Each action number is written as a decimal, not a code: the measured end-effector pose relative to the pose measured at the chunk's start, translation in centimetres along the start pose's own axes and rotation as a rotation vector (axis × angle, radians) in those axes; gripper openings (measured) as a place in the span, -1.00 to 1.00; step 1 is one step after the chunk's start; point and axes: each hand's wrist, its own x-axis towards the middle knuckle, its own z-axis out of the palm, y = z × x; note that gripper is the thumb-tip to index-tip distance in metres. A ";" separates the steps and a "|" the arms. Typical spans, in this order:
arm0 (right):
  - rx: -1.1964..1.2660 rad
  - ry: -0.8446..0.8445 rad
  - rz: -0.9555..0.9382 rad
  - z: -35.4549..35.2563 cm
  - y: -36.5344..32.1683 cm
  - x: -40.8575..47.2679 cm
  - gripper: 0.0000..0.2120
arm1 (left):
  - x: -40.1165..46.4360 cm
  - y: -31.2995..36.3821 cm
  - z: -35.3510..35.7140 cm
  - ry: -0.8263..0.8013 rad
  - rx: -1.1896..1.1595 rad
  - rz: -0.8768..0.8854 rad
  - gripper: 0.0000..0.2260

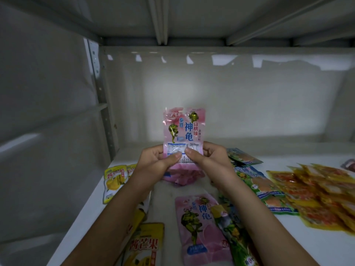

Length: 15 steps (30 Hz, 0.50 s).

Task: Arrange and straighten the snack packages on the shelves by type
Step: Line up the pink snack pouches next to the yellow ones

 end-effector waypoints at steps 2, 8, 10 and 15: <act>-0.076 0.008 -0.049 -0.1 -0.4 0.1 -0.84 | -0.1 0.9 0.1 -0.005 0.018 -0.030 -0.93; -0.146 0.092 -0.103 0.0 -2.2 1.9 -0.88 | 1.3 4.1 1.8 0.062 0.021 -0.009 -0.83; -0.170 0.110 -0.134 -0.3 -3.2 3.0 -0.87 | 1.7 5.3 2.4 0.095 -0.011 -0.015 -0.84; -0.127 0.131 -0.160 -0.4 -3.9 4.9 -0.83 | 3.6 6.3 4.0 0.257 0.009 -0.003 -0.93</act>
